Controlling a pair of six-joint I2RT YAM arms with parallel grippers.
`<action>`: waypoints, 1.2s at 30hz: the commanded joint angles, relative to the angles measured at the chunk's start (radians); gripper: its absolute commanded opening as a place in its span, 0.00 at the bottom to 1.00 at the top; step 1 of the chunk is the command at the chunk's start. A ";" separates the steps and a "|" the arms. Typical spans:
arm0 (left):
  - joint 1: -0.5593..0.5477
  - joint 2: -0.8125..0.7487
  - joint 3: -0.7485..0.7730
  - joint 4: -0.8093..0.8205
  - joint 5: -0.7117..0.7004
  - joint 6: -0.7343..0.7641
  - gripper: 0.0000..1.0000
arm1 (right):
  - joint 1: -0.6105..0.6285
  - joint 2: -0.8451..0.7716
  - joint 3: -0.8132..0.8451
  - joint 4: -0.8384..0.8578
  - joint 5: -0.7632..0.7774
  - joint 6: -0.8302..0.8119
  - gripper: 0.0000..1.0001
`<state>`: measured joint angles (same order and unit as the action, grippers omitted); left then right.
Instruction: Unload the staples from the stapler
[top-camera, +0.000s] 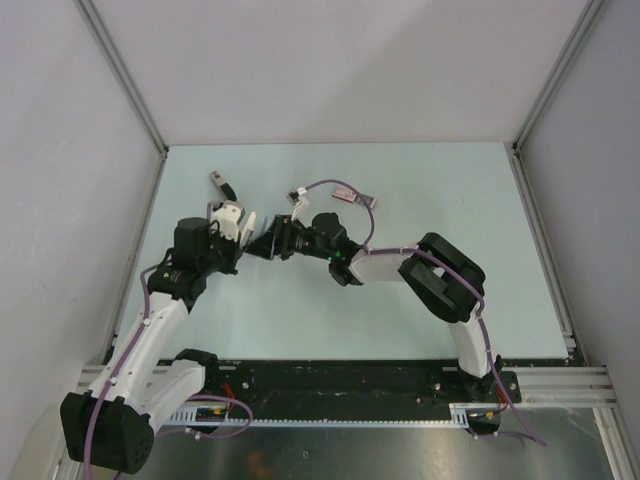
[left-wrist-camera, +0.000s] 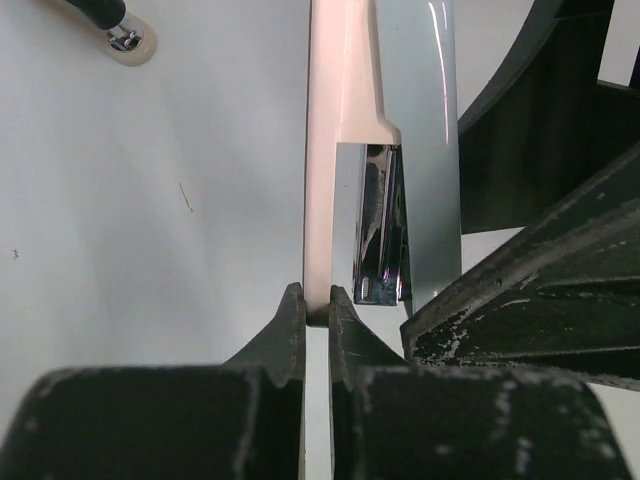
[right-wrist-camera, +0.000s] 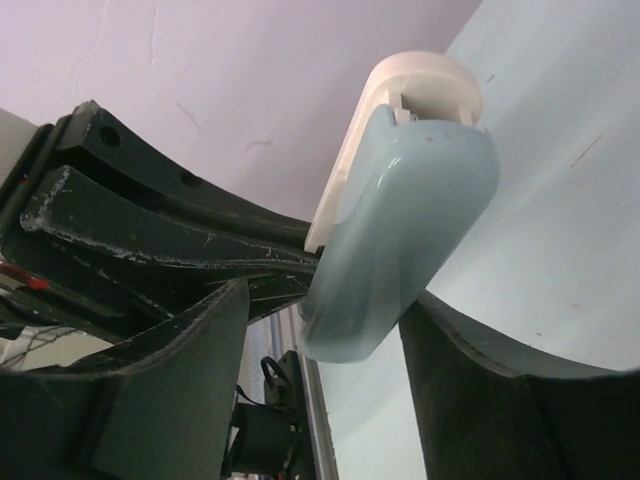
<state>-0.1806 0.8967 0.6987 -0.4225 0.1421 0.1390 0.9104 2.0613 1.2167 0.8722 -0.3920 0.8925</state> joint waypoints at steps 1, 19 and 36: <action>0.011 -0.027 -0.006 0.023 0.019 -0.034 0.00 | 0.007 0.022 0.044 0.076 -0.008 0.029 0.60; 0.089 0.003 -0.080 0.075 0.009 0.309 0.00 | 0.006 0.026 0.048 -0.087 -0.159 -0.059 0.08; 0.172 -0.048 -0.233 0.259 -0.075 0.599 0.00 | 0.074 0.014 0.047 -0.373 -0.176 -0.343 0.05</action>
<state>-0.0376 0.8955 0.4919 -0.3183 0.1570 0.6014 0.9501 2.0872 1.2346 0.5671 -0.5053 0.6662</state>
